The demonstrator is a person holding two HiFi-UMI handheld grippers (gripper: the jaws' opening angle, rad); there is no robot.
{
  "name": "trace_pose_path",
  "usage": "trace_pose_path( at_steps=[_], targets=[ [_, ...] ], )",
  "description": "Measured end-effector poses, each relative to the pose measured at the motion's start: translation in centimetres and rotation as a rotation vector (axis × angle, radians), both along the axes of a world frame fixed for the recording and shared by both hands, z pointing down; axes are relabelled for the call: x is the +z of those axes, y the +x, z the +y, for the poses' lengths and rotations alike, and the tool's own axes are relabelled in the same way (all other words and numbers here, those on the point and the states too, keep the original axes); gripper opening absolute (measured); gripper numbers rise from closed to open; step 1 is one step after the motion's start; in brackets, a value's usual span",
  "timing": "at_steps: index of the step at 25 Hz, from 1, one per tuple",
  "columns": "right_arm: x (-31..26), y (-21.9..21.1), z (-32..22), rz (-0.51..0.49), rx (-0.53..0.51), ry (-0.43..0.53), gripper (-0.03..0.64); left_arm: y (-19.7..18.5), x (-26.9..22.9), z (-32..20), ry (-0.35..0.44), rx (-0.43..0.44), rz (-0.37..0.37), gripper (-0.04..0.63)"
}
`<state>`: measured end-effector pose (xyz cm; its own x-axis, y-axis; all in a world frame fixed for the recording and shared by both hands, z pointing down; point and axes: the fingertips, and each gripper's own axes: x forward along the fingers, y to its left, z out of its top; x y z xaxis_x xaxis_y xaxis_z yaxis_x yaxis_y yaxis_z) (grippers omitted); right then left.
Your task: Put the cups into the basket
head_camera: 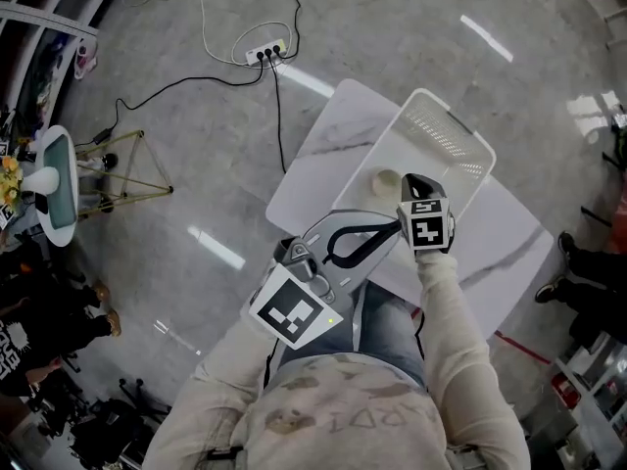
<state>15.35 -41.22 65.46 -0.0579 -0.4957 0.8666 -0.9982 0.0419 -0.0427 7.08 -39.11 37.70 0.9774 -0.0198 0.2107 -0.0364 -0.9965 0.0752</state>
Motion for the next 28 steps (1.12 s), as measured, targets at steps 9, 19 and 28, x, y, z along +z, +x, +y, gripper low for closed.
trace_pose_path(
  at_steps=[9,19,28],
  targets=[
    [-18.0,-0.7,2.3,-0.178,-0.005,0.373,0.023,2.0,-6.1,3.7,0.072,-0.055,0.066,0.000],
    [-36.1,-2.5,11.6,-0.266,-0.153,0.769,0.025,2.9,-11.9,8.8,0.110,-0.132,0.135,0.000],
    [-41.3,-3.0,16.7,-0.268,-0.232,0.917,0.023,3.4,-14.5,12.9,0.103,-0.187,0.183,0.000]
  ],
)
